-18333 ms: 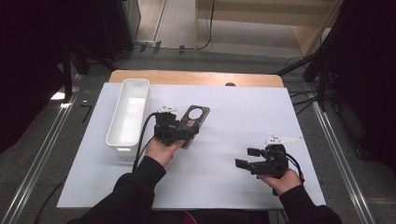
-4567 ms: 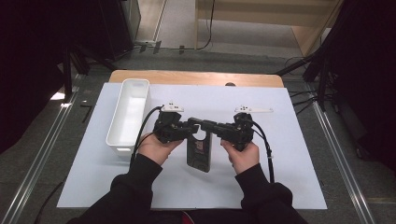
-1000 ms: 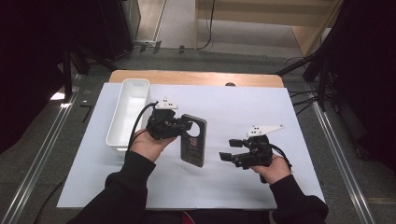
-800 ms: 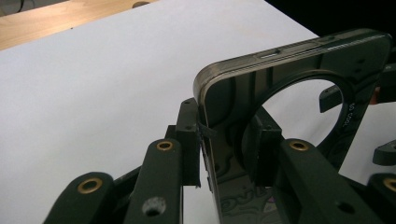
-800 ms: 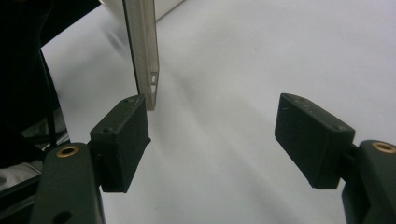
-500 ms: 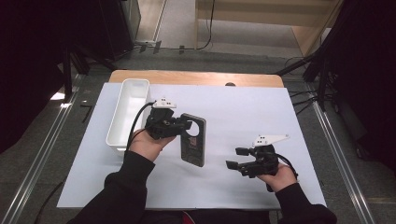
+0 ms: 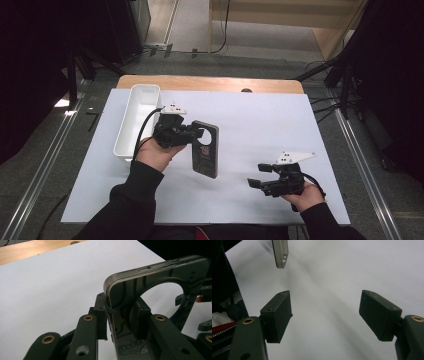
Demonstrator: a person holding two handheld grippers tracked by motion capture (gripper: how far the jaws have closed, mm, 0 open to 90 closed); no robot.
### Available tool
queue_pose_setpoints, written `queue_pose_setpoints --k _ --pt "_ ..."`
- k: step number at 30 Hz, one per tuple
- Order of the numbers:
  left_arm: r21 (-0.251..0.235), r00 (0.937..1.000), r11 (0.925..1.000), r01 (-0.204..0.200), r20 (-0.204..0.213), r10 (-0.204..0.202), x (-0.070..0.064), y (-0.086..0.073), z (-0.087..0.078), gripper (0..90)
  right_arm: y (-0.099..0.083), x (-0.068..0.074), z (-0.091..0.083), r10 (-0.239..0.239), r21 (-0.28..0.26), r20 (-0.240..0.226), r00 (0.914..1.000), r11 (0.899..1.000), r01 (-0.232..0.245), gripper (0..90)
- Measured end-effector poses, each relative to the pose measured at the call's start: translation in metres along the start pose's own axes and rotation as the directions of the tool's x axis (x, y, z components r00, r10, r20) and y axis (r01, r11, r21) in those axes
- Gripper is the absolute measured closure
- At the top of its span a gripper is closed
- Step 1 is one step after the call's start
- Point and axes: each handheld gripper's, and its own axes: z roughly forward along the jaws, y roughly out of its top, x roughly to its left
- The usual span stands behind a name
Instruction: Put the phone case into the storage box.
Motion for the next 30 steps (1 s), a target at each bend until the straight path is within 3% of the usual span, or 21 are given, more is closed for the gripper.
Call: queue_pose_setpoints --k 10,30 --pt "0.011 0.9998 0.9998 0.017 0.008 -0.017 0.009 0.003 -0.009 70.6 -0.01 0.0 -0.007 0.009 0.012 0.035 0.9993 1.0 -0.009 25.3" --pt "0.0 0.9995 0.9996 0.028 -0.016 -0.028 0.029 0.006 -0.032 70.6 -0.013 -0.002 -0.004 0.019 0.032 0.029 0.9994 0.999 -0.02 25.3"
